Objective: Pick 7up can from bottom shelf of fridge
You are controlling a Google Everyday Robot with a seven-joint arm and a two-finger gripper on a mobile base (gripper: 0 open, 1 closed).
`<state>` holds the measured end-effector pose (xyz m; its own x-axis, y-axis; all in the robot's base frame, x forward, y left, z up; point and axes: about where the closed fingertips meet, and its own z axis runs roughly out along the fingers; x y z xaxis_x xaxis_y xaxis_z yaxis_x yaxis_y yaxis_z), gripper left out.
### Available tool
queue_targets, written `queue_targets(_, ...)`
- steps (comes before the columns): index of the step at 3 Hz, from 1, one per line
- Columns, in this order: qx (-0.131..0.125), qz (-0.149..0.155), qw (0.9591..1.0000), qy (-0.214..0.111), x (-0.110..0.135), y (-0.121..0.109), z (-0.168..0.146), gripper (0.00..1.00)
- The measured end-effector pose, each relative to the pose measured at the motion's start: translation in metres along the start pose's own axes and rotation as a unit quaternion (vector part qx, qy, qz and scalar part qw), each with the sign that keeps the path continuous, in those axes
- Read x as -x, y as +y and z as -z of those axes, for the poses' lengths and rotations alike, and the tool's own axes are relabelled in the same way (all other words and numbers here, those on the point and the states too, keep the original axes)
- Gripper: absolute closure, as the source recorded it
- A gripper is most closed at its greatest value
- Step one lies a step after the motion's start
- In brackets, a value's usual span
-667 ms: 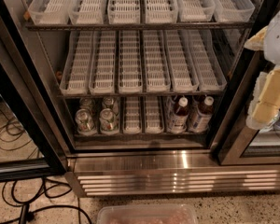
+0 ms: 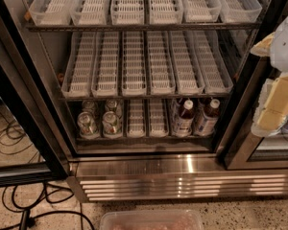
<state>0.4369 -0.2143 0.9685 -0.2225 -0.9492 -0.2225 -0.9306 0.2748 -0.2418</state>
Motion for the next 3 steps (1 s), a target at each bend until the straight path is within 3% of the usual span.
queue_targets(1,0.022,-0.02,0.9992,-0.026,-0.003,0.02,-0.04,0.0)
queue_targets(2,0.06,-0.023,0.9951,-0.075,0.01,0.052,-0.108,0.0)
queue_targets(3,0.091,0.0,0.9891,-0.116,0.039,0.083,-0.158,0.0)
